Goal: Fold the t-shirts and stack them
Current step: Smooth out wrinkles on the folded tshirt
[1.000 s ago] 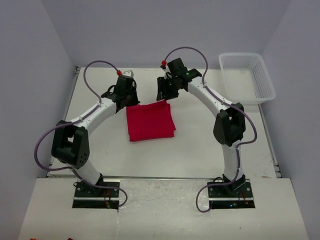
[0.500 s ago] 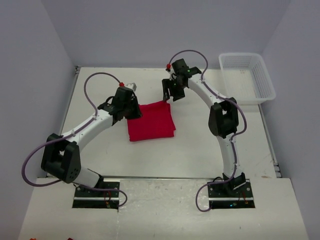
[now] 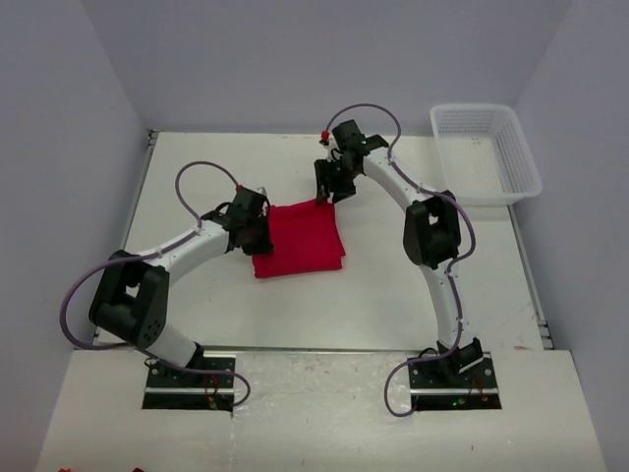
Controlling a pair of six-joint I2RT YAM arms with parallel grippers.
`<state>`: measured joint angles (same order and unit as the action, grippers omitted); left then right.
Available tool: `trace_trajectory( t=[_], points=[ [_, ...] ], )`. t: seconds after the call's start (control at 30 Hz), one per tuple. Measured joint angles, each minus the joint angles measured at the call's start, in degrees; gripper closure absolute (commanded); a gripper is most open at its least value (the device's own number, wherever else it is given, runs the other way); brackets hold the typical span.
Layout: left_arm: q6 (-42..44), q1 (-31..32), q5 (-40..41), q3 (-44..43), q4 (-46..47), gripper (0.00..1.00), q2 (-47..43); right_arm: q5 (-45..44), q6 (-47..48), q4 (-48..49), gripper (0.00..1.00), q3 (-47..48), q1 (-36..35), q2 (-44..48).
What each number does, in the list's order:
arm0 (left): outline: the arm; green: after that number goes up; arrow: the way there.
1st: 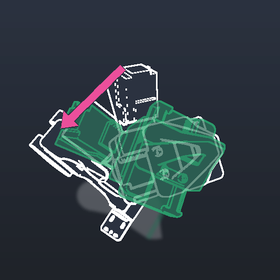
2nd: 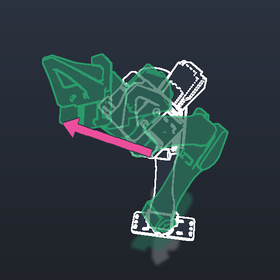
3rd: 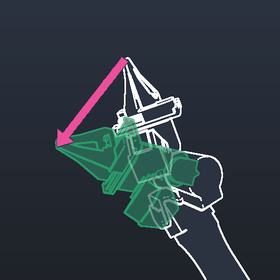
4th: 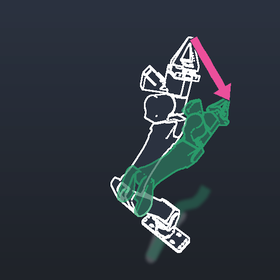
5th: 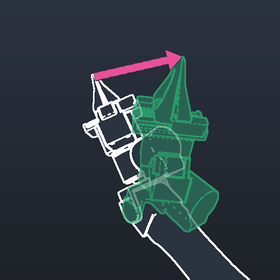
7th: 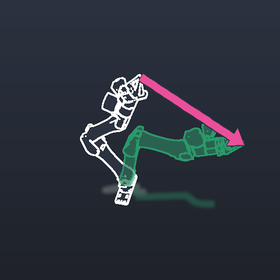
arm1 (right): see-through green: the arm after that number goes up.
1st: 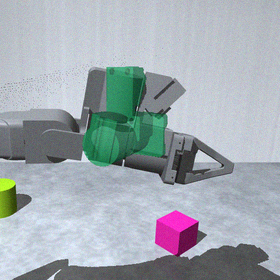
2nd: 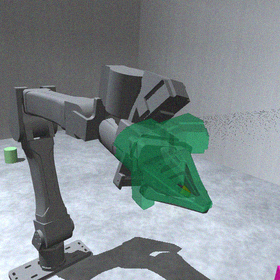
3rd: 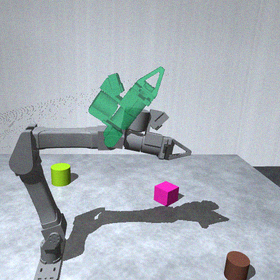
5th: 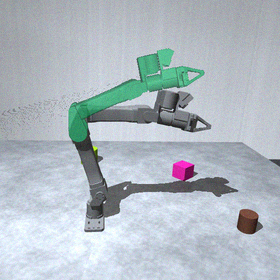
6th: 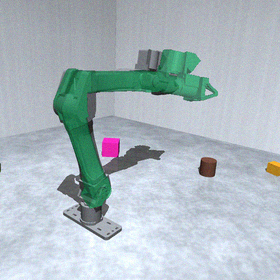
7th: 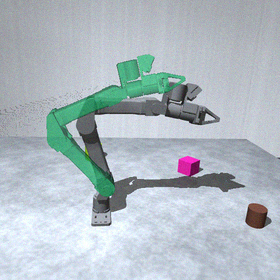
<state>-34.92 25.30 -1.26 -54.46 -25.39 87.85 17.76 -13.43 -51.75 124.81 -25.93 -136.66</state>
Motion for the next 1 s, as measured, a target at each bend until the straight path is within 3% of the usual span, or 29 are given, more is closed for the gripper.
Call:
trace_trajectory(
  t=[0.23,0.5,0.63,1.0],
  points=[
    [-0.3,0.0,0.2,2.2,0.6,0.93,2.1,0.0,0.0,0.4,0.48,2.2,0.0,0.0],
    [-0.6,0.6,0.6,4.2,1.0,0.92,2.5,2.7,0.0,-0.2,0.64,7.6,0.0,-2.7],
    [-0.6,0.7,0.9,4.5,1.2,0.92,2.5,4.4,-0.1,-0.2,0.64,8.2,0.0,-4.3],
    [-0.6,0.7,0.9,4.2,1.8,0.92,3.9,4.7,-0.2,2.4,0.47,0.9,0.0,-4.3]
  ],
)
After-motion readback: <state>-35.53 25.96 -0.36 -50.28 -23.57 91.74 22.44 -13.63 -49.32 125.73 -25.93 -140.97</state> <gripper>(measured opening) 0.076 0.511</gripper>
